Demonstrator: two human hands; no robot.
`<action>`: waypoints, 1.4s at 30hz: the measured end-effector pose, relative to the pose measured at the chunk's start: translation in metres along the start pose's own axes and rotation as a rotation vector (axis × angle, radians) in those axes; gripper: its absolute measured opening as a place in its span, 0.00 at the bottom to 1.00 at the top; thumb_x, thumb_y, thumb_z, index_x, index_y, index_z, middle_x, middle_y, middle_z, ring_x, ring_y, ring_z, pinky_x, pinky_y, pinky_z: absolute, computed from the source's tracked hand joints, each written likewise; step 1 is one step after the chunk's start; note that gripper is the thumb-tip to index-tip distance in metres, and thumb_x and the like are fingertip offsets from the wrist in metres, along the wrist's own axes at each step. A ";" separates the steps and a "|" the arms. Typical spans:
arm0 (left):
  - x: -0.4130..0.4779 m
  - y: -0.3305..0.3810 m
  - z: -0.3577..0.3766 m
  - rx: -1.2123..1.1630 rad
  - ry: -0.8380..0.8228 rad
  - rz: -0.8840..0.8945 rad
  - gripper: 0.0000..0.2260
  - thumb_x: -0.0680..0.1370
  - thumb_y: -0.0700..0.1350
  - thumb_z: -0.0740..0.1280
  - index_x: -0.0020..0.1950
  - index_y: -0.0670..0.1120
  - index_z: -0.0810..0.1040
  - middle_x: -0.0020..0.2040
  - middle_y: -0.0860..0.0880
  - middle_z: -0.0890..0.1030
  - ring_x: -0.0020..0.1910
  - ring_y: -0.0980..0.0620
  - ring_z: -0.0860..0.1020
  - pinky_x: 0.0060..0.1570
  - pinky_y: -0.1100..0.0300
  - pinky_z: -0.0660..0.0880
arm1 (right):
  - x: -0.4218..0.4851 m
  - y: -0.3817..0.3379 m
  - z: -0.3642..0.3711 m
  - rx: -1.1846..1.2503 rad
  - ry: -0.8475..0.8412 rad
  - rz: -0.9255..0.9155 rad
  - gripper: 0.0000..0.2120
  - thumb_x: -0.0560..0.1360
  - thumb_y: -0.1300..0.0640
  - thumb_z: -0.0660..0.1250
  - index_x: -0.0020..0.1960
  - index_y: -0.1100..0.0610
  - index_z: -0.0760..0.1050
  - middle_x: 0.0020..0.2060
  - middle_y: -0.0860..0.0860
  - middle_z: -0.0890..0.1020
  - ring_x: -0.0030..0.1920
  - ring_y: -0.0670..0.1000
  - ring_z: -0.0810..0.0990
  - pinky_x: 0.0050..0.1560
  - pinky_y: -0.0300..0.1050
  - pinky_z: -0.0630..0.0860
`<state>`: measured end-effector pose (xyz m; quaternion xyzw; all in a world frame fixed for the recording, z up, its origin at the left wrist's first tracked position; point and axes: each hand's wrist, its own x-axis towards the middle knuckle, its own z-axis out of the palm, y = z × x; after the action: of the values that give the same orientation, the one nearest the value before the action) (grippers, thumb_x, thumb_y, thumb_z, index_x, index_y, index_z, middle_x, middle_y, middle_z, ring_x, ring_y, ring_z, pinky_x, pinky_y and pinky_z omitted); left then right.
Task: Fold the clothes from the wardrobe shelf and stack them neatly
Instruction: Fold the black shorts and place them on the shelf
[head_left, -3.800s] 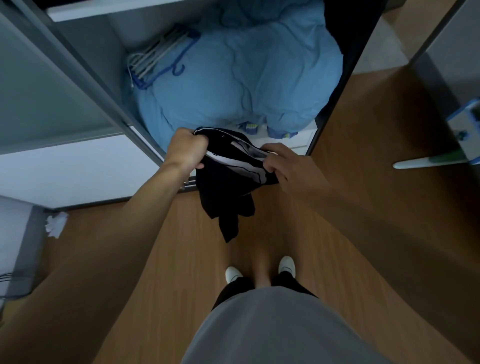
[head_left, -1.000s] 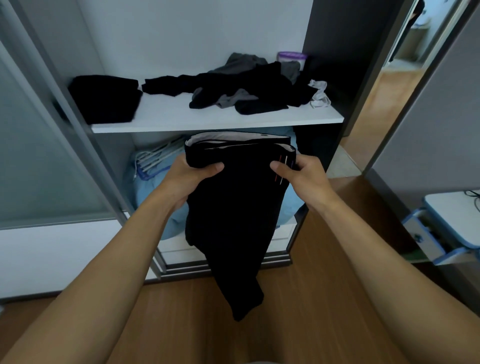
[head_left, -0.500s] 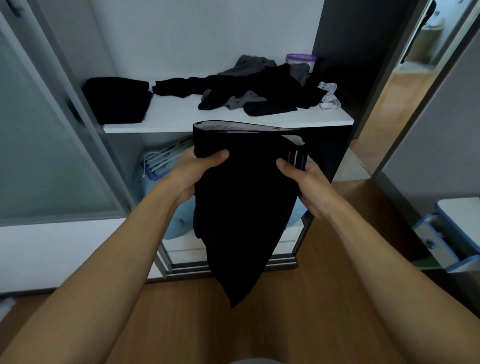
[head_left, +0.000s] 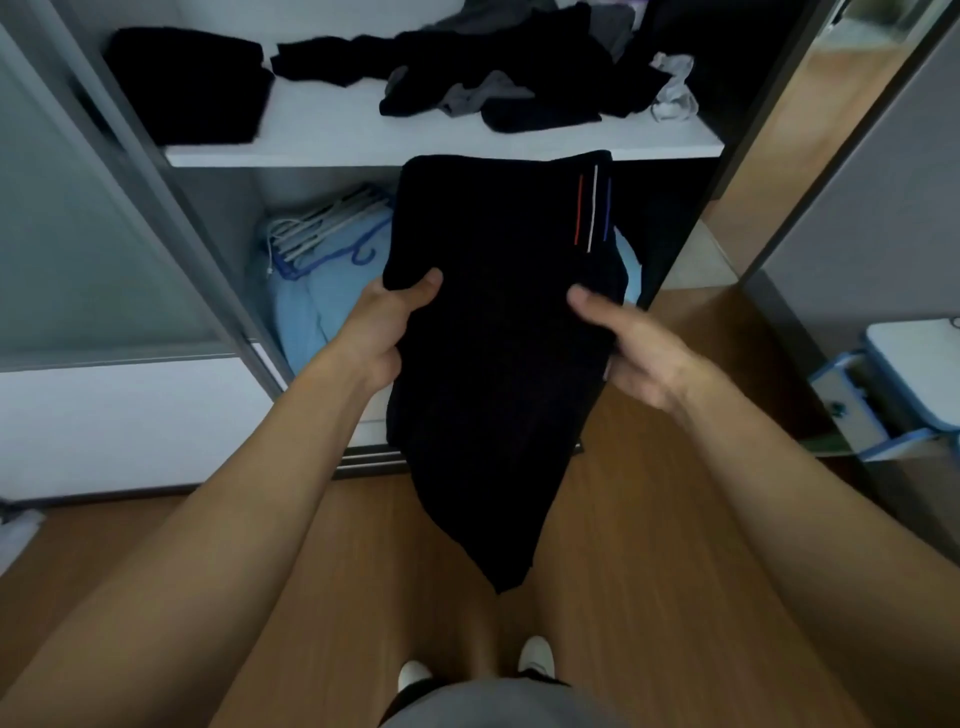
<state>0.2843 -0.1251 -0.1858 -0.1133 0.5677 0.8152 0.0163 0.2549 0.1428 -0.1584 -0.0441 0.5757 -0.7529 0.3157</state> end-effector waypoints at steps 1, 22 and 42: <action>-0.001 0.002 0.001 -0.005 0.004 -0.015 0.09 0.73 0.49 0.75 0.51 0.49 0.86 0.49 0.47 0.87 0.46 0.50 0.85 0.42 0.57 0.81 | -0.001 0.011 0.005 -0.059 0.026 -0.007 0.15 0.75 0.51 0.71 0.61 0.51 0.80 0.58 0.50 0.85 0.61 0.50 0.82 0.58 0.42 0.80; -0.035 -0.013 0.008 -0.117 0.011 -0.297 0.10 0.79 0.50 0.69 0.51 0.44 0.84 0.44 0.47 0.85 0.39 0.51 0.85 0.37 0.59 0.80 | -0.013 0.081 0.010 0.030 0.135 -0.043 0.14 0.79 0.59 0.68 0.65 0.57 0.77 0.59 0.55 0.84 0.61 0.54 0.81 0.62 0.46 0.78; -0.045 -0.046 -0.004 -0.182 -0.001 -0.325 0.12 0.76 0.53 0.71 0.50 0.46 0.87 0.51 0.46 0.86 0.49 0.49 0.85 0.43 0.58 0.81 | -0.022 0.099 -0.008 0.197 0.139 -0.007 0.16 0.77 0.57 0.71 0.64 0.57 0.80 0.62 0.57 0.82 0.63 0.56 0.81 0.63 0.48 0.78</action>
<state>0.3364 -0.1081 -0.2204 -0.2044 0.4657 0.8500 0.1377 0.3109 0.1479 -0.2434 0.0374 0.5191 -0.8084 0.2751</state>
